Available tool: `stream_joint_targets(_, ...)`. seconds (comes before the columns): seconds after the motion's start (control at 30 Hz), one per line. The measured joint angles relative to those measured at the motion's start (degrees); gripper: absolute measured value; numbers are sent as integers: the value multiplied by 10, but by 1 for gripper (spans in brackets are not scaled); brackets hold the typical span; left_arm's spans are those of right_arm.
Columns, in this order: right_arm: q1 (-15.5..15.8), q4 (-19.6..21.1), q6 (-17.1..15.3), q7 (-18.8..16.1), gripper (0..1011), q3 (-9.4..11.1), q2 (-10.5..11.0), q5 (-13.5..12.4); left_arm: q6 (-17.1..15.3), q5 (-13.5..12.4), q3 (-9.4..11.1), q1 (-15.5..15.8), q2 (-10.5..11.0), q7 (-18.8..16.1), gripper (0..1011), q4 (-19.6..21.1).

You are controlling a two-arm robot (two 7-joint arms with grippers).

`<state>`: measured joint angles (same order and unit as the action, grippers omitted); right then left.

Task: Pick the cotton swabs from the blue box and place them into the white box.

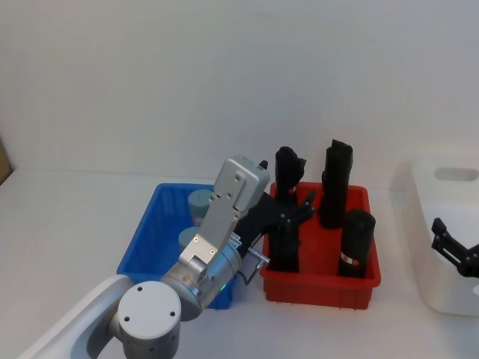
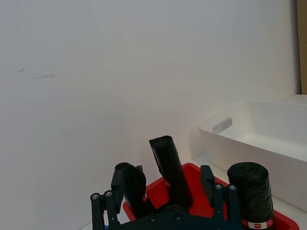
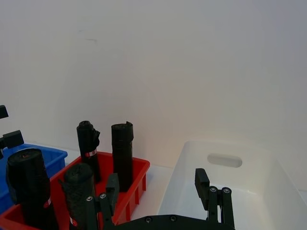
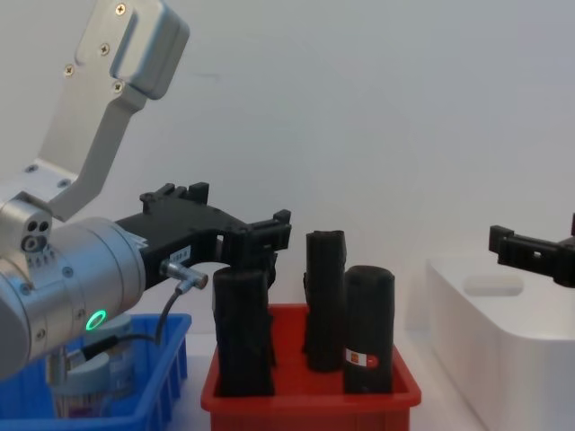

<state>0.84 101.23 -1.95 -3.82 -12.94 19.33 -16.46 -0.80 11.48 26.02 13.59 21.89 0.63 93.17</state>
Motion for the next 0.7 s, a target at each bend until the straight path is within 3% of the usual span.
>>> stream_joint_targets(0.7,0,0,0,0,1001,0,0,0,0,0,0,0,0,0,1000,0)
